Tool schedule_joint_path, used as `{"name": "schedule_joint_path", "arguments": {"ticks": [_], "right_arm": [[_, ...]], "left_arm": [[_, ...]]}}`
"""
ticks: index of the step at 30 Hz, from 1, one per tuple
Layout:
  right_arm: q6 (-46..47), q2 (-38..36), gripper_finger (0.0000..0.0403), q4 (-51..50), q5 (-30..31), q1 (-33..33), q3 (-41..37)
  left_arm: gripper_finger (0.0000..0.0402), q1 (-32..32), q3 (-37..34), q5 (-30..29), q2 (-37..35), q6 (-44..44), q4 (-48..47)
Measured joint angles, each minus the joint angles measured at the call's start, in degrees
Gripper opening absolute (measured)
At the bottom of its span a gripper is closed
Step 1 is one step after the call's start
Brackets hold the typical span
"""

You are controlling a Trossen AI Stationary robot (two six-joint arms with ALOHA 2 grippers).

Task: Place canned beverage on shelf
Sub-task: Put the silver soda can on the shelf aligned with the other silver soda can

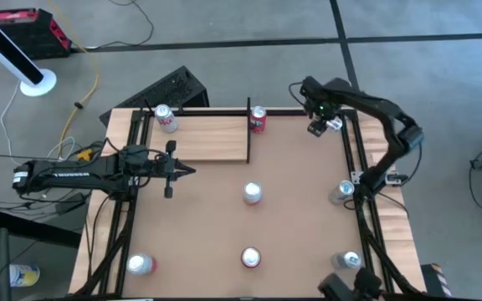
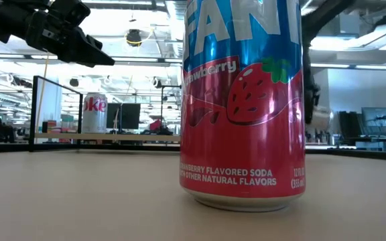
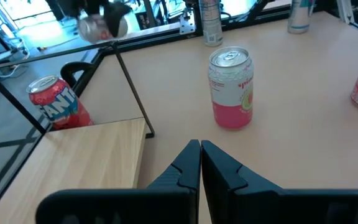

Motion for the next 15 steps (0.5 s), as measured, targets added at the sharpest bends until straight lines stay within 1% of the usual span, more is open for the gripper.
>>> {"name": "schedule_joint_path", "arguments": {"ticks": [4, 8, 12, 15], "right_arm": [[1.6, -7.4, 0.0325, 2.6, 0.0, 4.4, 0.0], [4.2, -14.3, 0.0325, 8.3, -1.3, 10.6, 0.0], [5.9, -18.5, 0.0325, 19.1, -4.7, 18.9, 0.0], [5.7, -19.2, 0.0334, 30.8, -5.2, 26.0, 0.0]], "left_arm": [[0.0, 0.0, 0.0, 0.0, 0.0, -0.3, 0.0], [0.0, 0.0, 0.0, 0.0, 0.0, -1.1, 0.2], [0.0, 0.0, 0.0, -0.5, 0.0, -2.7, 0.7], [0.0, 0.0, 0.0, -3.4, 0.0, -4.8, 2.2]]}}
